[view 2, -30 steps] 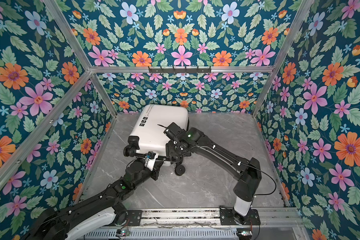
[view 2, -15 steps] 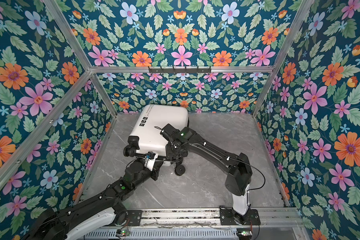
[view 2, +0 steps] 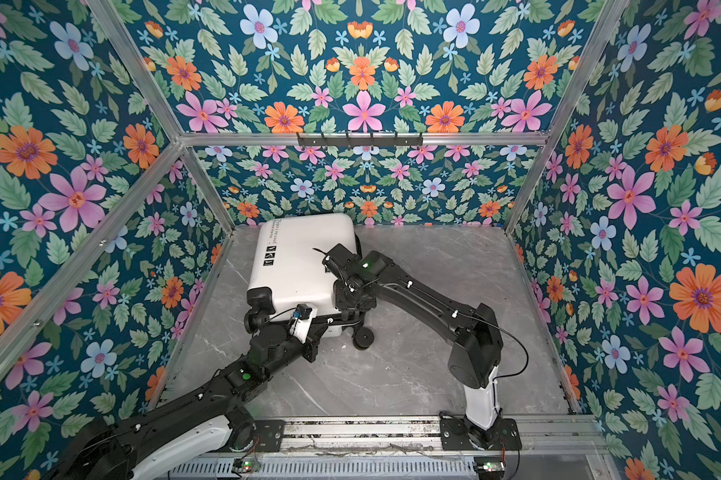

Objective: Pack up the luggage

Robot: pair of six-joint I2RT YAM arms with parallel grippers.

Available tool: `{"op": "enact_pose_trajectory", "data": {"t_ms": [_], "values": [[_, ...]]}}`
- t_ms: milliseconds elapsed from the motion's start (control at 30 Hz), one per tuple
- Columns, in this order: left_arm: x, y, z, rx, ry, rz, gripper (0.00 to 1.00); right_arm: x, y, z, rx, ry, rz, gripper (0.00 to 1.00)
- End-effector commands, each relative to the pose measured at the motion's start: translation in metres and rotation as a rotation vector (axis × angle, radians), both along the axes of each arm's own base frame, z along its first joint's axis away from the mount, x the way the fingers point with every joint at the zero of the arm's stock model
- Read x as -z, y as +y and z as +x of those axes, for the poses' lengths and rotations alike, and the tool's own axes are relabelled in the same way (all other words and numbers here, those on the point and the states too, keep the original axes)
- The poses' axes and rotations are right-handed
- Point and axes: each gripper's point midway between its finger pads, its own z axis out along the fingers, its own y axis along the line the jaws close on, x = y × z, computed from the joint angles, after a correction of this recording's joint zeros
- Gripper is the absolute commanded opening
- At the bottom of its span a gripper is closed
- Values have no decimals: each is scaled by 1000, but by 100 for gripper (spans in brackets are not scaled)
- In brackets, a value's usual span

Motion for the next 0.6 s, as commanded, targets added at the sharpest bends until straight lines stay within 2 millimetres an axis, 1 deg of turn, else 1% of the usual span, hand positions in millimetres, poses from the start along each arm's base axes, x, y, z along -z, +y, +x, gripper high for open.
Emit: {"op": "enact_pose_trajectory", "data": {"t_ms": [0, 133, 200, 300, 433, 567], "values": [[-4, -2, 0, 14, -21, -4, 0, -29, 26, 0, -37, -36, 146, 0], [-9, -3, -1, 15, -32, -30, 0, -35, 40, -8, -42, -29, 192, 0], [-14, -8, -1, 24, -43, -49, 0, -33, 43, -11, -39, -20, 197, 0], [-16, -22, -3, 60, -48, -62, 0, -33, 51, -11, -37, -13, 215, 0], [-20, -40, -6, 90, -71, -79, 0, -39, 60, -11, -50, -21, 226, 0], [-35, -55, -5, 93, -112, -126, 0, -39, 67, -12, -48, -4, 246, 0]]}}
